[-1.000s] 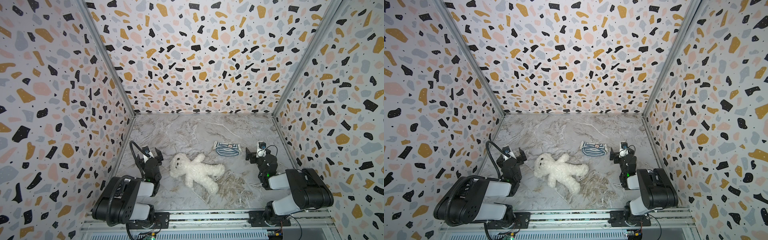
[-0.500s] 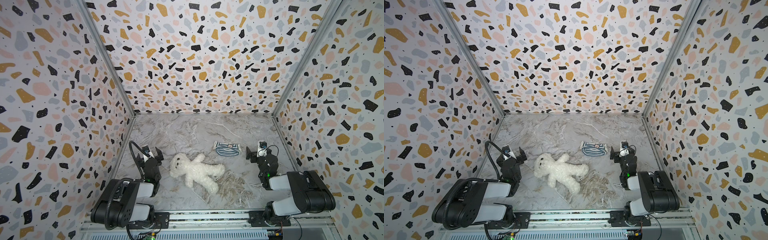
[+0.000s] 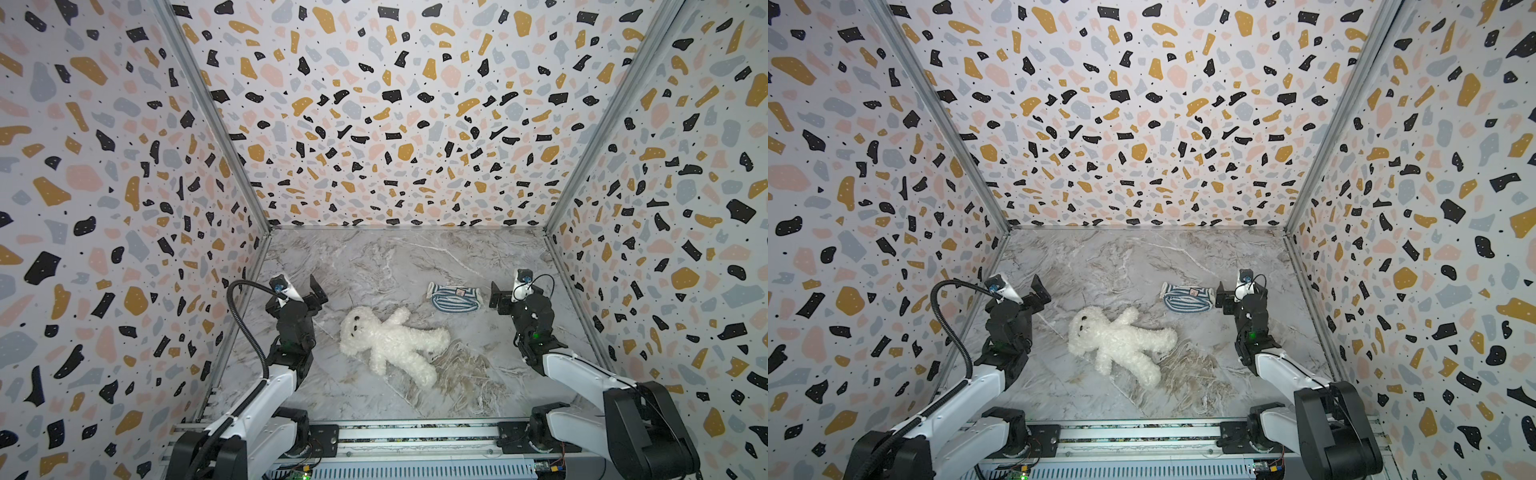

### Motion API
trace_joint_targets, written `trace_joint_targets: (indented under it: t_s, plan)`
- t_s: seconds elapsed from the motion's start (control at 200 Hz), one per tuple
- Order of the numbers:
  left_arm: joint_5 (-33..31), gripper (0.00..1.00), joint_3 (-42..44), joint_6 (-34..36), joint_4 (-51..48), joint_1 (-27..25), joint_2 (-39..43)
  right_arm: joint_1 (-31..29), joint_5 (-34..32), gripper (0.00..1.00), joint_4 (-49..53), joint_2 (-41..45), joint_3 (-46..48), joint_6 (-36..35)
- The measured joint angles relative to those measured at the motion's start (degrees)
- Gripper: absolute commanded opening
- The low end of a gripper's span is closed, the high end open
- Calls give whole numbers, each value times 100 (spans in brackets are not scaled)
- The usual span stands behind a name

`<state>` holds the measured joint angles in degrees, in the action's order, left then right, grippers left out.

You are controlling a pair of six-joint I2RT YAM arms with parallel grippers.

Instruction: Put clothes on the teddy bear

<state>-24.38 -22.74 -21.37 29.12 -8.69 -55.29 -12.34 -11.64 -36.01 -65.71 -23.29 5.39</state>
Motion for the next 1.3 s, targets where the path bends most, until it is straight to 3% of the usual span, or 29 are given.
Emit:
trace_joint_targets:
  t_s: [0.155,0.34,0.551,0.676,0.901,1.301]
  plan:
    - [835,100,-977,-872,-1661,-188,-122,-490,225,99,1346,317,-638,518]
    - [1759,100,-863,-1578,-2828,-1257,304,-1576,1335,99,2492,33,-1351,804]
    - [2291,100,-299,-2406,-3056,-2527,787,-2389,2763,99,2791,-728,-1700,925]
    - [2393,100,2,-2887,-2959,-3003,710,-2660,3189,97,2881,-1287,-1860,918]
    - [2420,98,203,-3331,-2498,-3246,365,-3029,3530,81,2892,-1569,-1884,977]
    - [2227,96,50,-3220,-2094,-3132,-308,-3838,3482,73,2616,-1519,-1239,1478]
